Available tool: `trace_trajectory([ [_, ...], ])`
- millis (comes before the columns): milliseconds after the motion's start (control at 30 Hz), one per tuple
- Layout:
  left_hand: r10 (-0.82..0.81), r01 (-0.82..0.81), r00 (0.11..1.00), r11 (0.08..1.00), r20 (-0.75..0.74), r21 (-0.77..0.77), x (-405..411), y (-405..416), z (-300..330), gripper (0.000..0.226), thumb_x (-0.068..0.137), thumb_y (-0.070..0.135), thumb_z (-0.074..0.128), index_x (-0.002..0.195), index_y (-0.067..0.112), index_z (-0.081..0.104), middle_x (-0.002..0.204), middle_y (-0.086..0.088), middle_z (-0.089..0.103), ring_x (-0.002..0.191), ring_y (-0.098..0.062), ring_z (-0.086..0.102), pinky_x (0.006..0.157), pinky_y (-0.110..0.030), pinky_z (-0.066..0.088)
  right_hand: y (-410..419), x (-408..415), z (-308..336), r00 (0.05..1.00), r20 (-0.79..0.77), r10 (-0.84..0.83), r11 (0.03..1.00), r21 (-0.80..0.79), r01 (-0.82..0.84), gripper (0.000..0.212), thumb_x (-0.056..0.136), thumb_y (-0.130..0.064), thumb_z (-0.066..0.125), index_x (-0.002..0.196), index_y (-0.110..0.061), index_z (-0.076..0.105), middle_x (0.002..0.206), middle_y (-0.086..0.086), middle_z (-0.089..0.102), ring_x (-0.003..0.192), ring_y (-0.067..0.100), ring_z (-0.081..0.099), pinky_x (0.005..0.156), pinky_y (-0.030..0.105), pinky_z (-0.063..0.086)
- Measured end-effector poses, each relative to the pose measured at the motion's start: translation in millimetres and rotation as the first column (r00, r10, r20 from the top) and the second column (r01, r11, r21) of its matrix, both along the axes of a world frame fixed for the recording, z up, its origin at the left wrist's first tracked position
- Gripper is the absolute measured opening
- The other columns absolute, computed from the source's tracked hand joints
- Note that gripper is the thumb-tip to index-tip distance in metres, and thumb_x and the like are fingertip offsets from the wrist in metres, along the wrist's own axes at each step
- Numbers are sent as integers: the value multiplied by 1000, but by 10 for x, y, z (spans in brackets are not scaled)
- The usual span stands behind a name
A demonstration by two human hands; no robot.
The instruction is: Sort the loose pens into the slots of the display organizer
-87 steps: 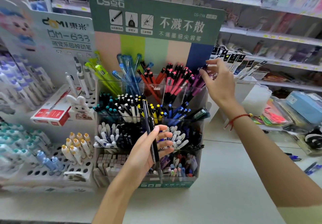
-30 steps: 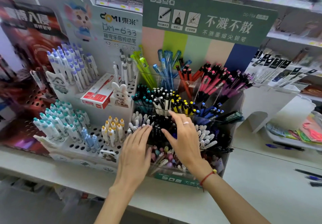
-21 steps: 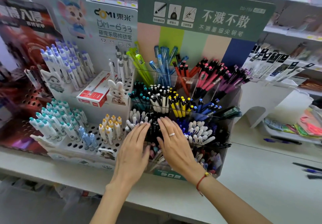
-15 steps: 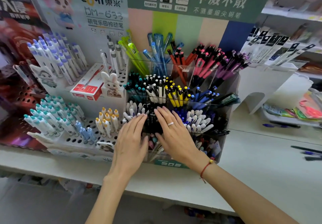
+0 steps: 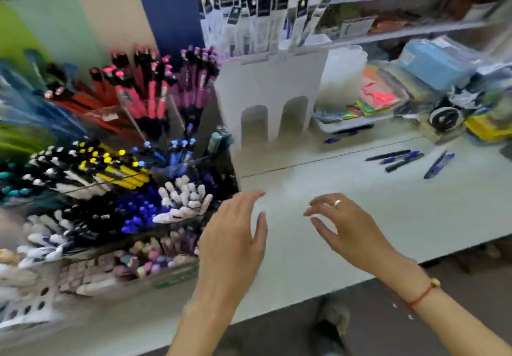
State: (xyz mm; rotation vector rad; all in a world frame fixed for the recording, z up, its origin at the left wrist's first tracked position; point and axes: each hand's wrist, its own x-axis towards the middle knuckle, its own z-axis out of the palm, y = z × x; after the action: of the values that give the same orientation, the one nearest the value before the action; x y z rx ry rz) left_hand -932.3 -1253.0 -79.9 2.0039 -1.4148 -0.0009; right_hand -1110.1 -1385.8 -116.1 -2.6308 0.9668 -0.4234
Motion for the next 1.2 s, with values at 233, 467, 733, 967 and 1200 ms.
trace_trajectory([
  [233, -203, 251, 957, 936, -206, 246, -980, -1637, -437, 31, 98, 32, 47, 129, 37, 47, 125, 26, 50, 113, 1, 48, 80, -17, 32, -1387, -1479, -716, 908, -245, -341, 910, 156, 383, 30, 95, -23, 55, 125, -23, 59, 127, -2, 58, 121, 19, 50, 88, 27, 41],
  [467, -192, 253, 964, 874, -185, 415, -1371, -3155, -1327, 44, 99, 15, 41, 143, 21, 41, 152, 6, 35, 138, -12, 31, 107, -26, 30, -2643, -2374, -1027, 729, -450, -516, 792, 72, 606, 68, 92, -3, 46, 152, -18, 17, 158, 9, 16, 136, 26, 33, 99, 33, 39],
  [733, 34, -38, 999, 884, 17, 465, -1162, -3855, -1800, 54, 100, 28, 40, 148, 6, 27, 154, -13, 29, 141, -29, 25, 116, -41, 18, -3461, -2463, -1383, 797, -468, -383, 900, 6, 437, 70, 94, -6, 43, 153, -24, 11, 161, 8, 8, 148, 29, 6, 117, 46, 16],
  [967, -66, 66, 998, 946, -11, 318, -1279, -3965, -1946, 57, 96, 40, 20, 132, 10, 53, 131, -9, 54, 119, -30, 44, 106, -39, 29, -3487, -1870, -1575, 910, -378, -171, 983, -5, 182, 54, 99, -34, 19, 152, -27, 20, 159, 3, 22, 147, 28, 15, 116, 42, 12],
  [1200, -16, 8, 1000, 937, 20, 348, -1225, -4140, -2041, 50, 104, 30, 31, 147, 7, 32, 156, -9, 28, 145, -24, 21, 118, -40, 13, -3726, -1259, -1476, 942, -334, -34, 999, -8, 33, 69, 85, -33, 18, 152, -16, 23, 159, 5, 21, 146, 22, 17, 115, 37, 11],
])
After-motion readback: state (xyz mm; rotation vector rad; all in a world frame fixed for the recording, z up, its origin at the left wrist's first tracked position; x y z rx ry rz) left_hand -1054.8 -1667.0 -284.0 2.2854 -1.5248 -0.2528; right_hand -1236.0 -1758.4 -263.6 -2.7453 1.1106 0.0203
